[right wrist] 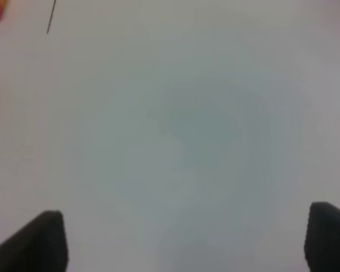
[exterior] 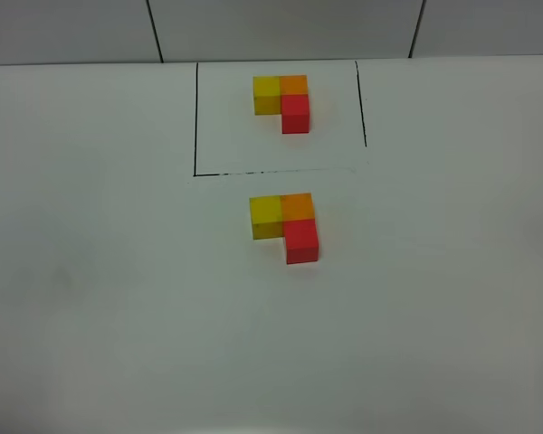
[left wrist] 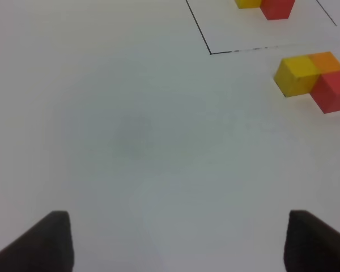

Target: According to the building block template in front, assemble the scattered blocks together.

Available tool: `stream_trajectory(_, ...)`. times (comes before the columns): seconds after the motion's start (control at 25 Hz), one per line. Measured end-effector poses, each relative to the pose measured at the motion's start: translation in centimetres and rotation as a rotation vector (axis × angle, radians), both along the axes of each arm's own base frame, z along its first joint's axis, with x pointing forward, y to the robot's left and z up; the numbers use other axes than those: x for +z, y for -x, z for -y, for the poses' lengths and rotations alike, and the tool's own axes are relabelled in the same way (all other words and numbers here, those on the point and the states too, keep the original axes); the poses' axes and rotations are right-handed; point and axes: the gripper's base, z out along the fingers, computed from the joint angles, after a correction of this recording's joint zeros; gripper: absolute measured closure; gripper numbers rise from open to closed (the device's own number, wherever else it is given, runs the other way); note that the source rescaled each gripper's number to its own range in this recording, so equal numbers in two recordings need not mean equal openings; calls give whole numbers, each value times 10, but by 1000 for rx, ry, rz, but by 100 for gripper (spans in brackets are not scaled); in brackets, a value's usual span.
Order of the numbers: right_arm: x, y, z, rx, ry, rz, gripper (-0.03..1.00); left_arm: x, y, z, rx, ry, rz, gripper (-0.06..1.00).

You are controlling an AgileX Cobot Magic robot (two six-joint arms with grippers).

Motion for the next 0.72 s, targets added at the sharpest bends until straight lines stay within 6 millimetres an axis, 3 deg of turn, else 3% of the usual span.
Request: stream_trajectory(0.72,0,0,0,2,3,0,22,0,0,0,0,0,0,21)
